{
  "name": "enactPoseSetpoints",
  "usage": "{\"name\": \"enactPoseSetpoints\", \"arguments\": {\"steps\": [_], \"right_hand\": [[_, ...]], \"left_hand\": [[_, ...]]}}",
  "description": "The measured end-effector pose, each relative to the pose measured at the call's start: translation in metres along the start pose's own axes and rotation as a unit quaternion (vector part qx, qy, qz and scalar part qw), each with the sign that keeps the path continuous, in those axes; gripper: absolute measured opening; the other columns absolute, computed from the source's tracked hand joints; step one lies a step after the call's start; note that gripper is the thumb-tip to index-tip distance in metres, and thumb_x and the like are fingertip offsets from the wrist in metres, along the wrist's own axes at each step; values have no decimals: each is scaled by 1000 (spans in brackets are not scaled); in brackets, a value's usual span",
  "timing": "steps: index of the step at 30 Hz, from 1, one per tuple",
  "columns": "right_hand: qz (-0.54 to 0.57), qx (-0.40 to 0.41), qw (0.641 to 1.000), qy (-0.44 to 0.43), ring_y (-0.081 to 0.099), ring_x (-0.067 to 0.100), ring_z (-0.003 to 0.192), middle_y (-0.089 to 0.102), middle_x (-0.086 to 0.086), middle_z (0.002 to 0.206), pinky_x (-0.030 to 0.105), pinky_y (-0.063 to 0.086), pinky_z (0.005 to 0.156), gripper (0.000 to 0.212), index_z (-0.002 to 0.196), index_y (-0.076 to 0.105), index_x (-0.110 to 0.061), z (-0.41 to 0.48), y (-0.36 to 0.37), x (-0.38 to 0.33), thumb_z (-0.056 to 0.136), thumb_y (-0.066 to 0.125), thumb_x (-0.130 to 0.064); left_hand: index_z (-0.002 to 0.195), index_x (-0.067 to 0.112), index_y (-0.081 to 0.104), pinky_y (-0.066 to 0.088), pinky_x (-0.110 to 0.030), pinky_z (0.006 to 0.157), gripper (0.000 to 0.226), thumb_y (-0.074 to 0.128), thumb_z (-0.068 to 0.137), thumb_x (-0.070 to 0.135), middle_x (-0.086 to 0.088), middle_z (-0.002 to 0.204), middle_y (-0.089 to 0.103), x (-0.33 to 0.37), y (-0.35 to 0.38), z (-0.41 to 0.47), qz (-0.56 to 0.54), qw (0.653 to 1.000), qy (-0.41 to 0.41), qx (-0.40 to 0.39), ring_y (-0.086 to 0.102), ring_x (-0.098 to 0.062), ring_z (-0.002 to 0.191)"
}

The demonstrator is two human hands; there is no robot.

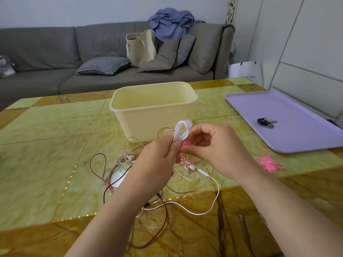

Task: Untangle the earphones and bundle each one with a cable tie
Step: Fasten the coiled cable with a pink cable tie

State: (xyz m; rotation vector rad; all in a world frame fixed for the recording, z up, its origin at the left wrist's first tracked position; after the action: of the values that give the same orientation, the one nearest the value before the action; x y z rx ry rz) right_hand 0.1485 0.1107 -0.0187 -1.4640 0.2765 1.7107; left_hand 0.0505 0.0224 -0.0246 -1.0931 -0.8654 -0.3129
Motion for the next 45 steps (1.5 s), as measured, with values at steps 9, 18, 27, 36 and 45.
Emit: {"name": "enactPoseSetpoints", "arguments": {"steps": [9, 18, 27, 36, 45], "right_hand": [[102, 1, 994, 33, 68, 18, 72, 72, 9, 78, 30, 59, 73, 11, 80, 67, -11, 1, -9, 3, 77, 72, -1], [293, -130, 923, 214, 63, 17, 79, 69, 5, 88, 39, 52, 79, 20, 103, 62, -9, -4, 14, 28, 83, 63, -12], [234, -113, 956, 138, 57, 15, 64, 53, -3, 56, 38, 44, 80, 18, 79, 74, -21, -4, 12, 16, 76, 60, -33], [-157, -2, 983, -96, 56, 20, 54, 61, 3, 58, 36, 49, 53, 25, 98, 74, -23, -13, 8, -15, 94, 51, -32], [-250, -45, 965, -72, 63, 14, 101, 70, -10, 108, 40, 51, 84, 37, 122, 63, -30, -13, 13, -1, 97, 37, -36]], "left_hand": [[66, 19, 55, 42, -27, 61, 36, 41, 99, 26, 12, 57, 60, -12, 1, 5, -119, 991, -48, 27, 49, -8, 56], [72, 11, 60, 44, -46, 87, 37, 46, 97, 33, 12, 59, 56, -16, -11, 6, -235, 969, -69, 22, 54, -21, 76], [84, 6, 66, 46, -47, 94, 32, 42, 100, 19, 12, 56, 54, -25, -15, 8, -236, 966, -101, 37, 54, -13, 67], [69, 10, 63, 45, -16, 62, 30, 46, 94, 11, 10, 53, 59, -5, 29, -2, -147, 985, -62, -67, 54, 0, 55], [89, -14, 57, 53, -37, 84, 26, 45, 95, 9, -13, 81, 50, -18, 38, 0, -359, 916, -159, -83, 51, -20, 77]]}}
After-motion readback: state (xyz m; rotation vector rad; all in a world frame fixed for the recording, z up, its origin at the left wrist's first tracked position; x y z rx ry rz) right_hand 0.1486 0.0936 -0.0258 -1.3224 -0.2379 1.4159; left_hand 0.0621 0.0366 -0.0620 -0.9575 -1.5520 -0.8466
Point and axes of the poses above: each hand's wrist, its own z-axis towards the middle knuckle, its own y-axis out of the palm, x = y × z, the point moved 6 cm from there along z, towards the middle knuckle
